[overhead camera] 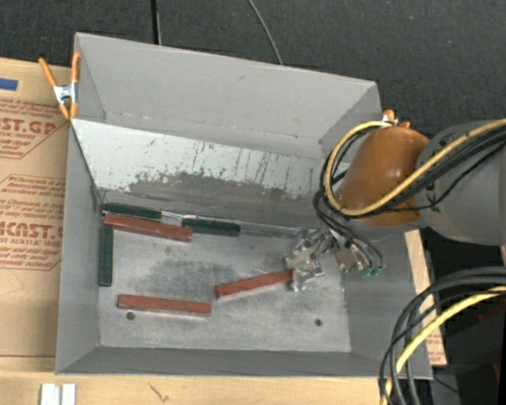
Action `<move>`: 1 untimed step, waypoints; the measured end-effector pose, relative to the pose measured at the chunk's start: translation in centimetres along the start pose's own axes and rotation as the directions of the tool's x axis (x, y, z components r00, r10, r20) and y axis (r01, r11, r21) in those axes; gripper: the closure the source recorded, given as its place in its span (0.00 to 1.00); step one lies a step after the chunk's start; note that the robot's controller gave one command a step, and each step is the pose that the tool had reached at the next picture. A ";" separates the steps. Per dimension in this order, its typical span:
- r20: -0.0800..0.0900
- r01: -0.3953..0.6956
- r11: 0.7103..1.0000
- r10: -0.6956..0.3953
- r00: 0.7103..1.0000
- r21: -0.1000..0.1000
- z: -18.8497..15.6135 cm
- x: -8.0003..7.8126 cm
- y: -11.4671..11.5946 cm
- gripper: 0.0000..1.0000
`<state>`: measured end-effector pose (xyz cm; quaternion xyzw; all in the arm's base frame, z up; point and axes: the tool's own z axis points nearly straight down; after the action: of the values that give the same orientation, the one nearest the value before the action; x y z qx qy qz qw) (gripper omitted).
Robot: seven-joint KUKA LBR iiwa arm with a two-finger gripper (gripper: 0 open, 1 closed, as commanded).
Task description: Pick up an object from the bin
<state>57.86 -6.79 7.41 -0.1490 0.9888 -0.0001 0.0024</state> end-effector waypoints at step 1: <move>0.000 0.000 1.000 0.000 1.000 0.000 0.0 0.0 0.0 1.00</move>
Offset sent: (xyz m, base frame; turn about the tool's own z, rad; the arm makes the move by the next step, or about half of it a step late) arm -0.0081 -0.0090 0.1550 0.0512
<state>57.86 -6.78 7.42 -0.1492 0.9888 -0.0002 0.0024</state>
